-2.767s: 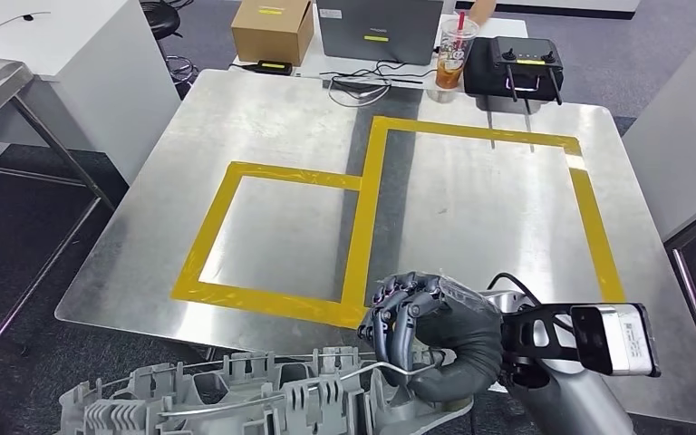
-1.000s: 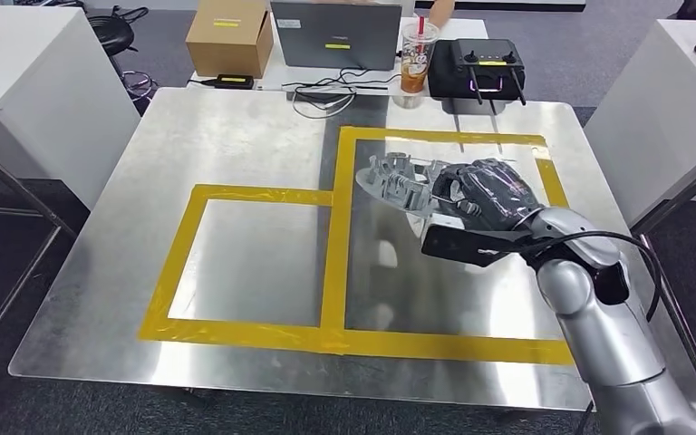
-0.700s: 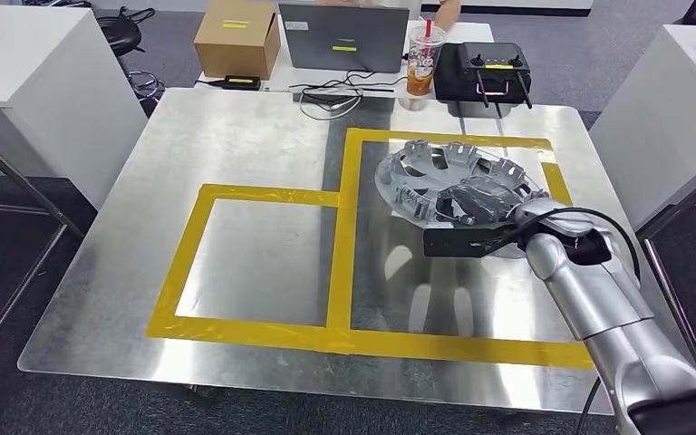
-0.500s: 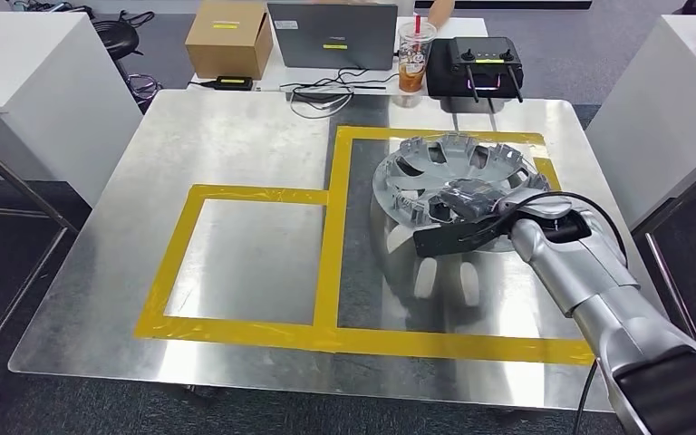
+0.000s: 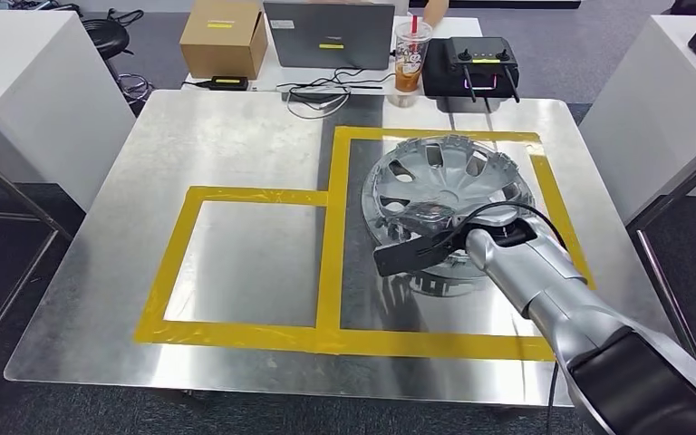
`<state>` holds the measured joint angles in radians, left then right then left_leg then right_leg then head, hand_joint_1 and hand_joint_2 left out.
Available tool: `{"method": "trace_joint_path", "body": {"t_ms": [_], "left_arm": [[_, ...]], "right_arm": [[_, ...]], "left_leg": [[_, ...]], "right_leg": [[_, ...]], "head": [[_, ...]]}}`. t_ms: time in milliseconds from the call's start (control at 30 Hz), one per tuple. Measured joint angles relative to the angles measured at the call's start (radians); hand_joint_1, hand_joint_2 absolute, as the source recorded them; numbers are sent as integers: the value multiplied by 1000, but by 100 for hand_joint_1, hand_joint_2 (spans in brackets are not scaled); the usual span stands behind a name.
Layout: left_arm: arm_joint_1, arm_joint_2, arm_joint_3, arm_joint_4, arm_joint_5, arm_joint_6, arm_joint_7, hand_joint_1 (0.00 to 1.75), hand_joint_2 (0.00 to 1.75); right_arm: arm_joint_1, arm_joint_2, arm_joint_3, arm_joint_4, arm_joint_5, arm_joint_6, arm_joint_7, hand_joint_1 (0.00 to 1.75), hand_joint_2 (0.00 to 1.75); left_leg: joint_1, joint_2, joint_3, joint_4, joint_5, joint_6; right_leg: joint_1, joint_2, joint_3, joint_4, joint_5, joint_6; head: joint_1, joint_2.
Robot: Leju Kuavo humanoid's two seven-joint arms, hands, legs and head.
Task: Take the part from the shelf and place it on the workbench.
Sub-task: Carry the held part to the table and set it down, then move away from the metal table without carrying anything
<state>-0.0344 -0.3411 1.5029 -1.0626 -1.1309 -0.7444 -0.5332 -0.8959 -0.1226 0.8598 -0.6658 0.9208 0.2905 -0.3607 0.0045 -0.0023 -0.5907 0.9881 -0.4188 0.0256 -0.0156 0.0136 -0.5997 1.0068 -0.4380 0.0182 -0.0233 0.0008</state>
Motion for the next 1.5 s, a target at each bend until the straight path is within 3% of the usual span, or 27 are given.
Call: {"method": "trace_joint_path", "body": {"t_ms": [67, 133, 167, 200, 233, 300, 367, 467, 533, 633, 667, 700, 733, 767, 833, 900, 1000, 1033, 1100, 1167, 1233, 1300, 1367, 1433, 1500], "left_arm": [[-2, 1, 0, 0, 0, 2, -4, 0, 0], [-3, 2, -1, 2, 0, 6, -6, 0, 0], [-3, 3, -1, 3, 0, 8, -7, 0, 0], [-2, 3, -1, 4, 1, 9, -7, 0, 0], [-2, 3, -1, 6, 2, 9, -8, 0, 0], [-2, 2, 0, 6, 5, 2, -10, 0, 0], [-2, 1, 1, 2, 13, -12, -15, 0, 0], [5, -3, 2, -7, 24, -28, -25, 0, 0], [11, -6, 2, -11, 27, -30, -34, 0, 0], [19, -7, 1, -14, 36, -22, -39, 0, 0], [22, -8, 1, -14, 40, -18, -39, 0, 0], [26, -8, 1, -14, 44, -15, -39, 0, 0], [30, -9, 0, -14, 48, -13, -37, 0, 0], [34, -9, 0, -14, 51, -11, -36, 0, 0], [39, -9, -1, -17, 58, -8, -33, 0, 0], [39, -9, -1, -20, 65, -4, -28, 0, 0], [41, -10, 0, -25, 84, 2, -15, 0, 0], [42, -10, 0, -26, 92, 3, -11, 0, 0], [46, -11, 0, -27, 105, 7, -5, 0, 0], [52, -13, 0, -27, 121, 13, 1, 0, 0], [62, -15, -8, -27, 161, 25, 18, 0, 0], [85, -16, -38, -27, 249, 52, 55, 0, 0], [122, -18, -94, -30, 375, 93, 112, 0, 0], [178, -19, -187, -50, 554, 164, 194, 0, 0], [255, -20, -318, -91, 742, 254, 288, 0, 0]], "right_arm": [[7, 10, 1, -6, -26, 8, 17, 0, 0], [22, 17, 0, -16, -60, 23, 33, 0, 0], [33, 18, -4, -24, -79, 29, 41, 0, 0], [44, 19, -9, -34, -100, 31, 49, 0, 0], [55, 19, -18, -49, -123, 29, 59, 0, 0], [74, 17, -46, -93, -170, 7, 81, 0, 0], [106, 12, -91, -167, -209, -48, 110, 0, 0], [208, -7, -198, -349, -218, -167, 149, 0, 0], [300, -14, -301, -518, -183, -245, 146, 0, 0], [456, -9, -498, -810, -133, -311, 80, 0, 0], [507, -3, -566, -901, -125, -320, 48, 0, 0], [554, 6, -634, -990, -121, -330, 14, 0, 0], [596, 15, -698, -1072, -120, -341, -19, 0, 0], [632, 25, -756, -1146, -121, -351, -46, 0, 0], [686, 43, -851, -1265, -121, -364, -82, 0, 0], [726, 58, -918, -1348, -117, -384, -102, 0, 0], [802, 75, -1001, -1445, -128, -423, -120, 0, 0], [832, 80, -1035, -1474, -142, -423, -122, 0, 0], [894, 89, -1103, -1517, -161, -403, -119, 0, 0], [970, 107, -1170, -1542, -165, -369, -113, 0, 0], [1048, 137, -1236, -1540, -157, -316, -114, 0, 0], [1100, 182, -1317, -1516, -131, -233, -126, 0, 0], [1123, 230, -1403, -1479, -80, -149, -151, 0, 0], [1135, 278, -1490, -1433, 2, -77, -181, 0, 0], [1139, 323, -1574, -1377, 123, -21, -212, 0, 0]], "left_leg": [[4, 2, 7, -12, 7, 10], [3, 2, 6, -12, 7, 13], [3, 2, 6, -12, 7, 13], [3, 1, 6, -11, 7, 13], [3, 0, 6, -10, 6, 12], [2, 0, 5, -2, 2, 6], [-1, 0, 2, 8, -4, -5], [1, 0, -2, 13, -9, -17], [5, 0, -17, 47, -37, -27], [8, 1, -94, 233, -143, -40], [9, 1, -118, 292, -168, -42], [9, 1, -126, 315, -173, -42], [9, 1, -113, 298, -159, -40], [9, 1, -81, 243, -130, -36], [6, -4, 3, 94, -76, -24], [0, -7, 43, 19, -59, -15], [-3, -6, 44, 6, -45, 0], [-2, -5, 43, -2, -35, 6], [1, -4, 35, -13, -16, 17], [-2, -3, 16, -13, -2, 23], [-3, -2, -5, -9, 12, 23], [-3, -1, -27, -2, 25, 17], [-5, 1, -44, 10, 36, 7], [-5, 2, -49, 18, 44, -5], [1, 2, -49, 21, 47, -17]], "right_leg": [[0, -2, -42, 86, -41, -4], [0, -3, -109, 228, -94, -9], [0, -3, -132, 276, -107, -7], [-1, -3, -137, 286, -105, 0], [-3, -4, -121, 252, -87, 8], [-5, -10, -50, 107, -35, 21], [-3, -14, 2, 8, -5, 15], [1, -14, 11, -5, -1, -5], [-3, -15, 14, -7, 1, -14], [-4, -22, 16, -6, 0, -20], [-3, -24, 16, -5, 0, -20], [-3, -26, 15, -5, 0, -20], [-2, -26, 15, -5, 0, -20], [-1, -24, 15, -5, 0, -20], [0, -19, 15, -5, 1, -18], [1, -15, 13, -6, 5, -11], [0, -14, 12, -10, 13, 5], [0, -14, 7, 0, 1, 7], [-1, -14, -22, 77, -64, -3], [-2, -14, -54, 195, -139, -13], [-3, -14, -39, 235, -155, -3], [-7, -15, 41, 141, -125, 18], [-7, -13, 127, 16, -109, 22], [-1, -9, 150, -27, -112, 9], [1, -9, 140, -26, -103, -7]], "head": [[2, 0], [2, 0], [2, 0], [2, 0], [3, 0], [3, 0], [1, 0], [0, 0], [-2, 0], [-6, 0], [-6, 0], [-6, 0], [-6, 0], [-6, 0], [-6, 0], [-6, 0], [-7, 0], [-6, 0], [-2, 0], [1, 0], [2, 0], [2, 0], [1, 0], [1, 0], [2, 0]]}}
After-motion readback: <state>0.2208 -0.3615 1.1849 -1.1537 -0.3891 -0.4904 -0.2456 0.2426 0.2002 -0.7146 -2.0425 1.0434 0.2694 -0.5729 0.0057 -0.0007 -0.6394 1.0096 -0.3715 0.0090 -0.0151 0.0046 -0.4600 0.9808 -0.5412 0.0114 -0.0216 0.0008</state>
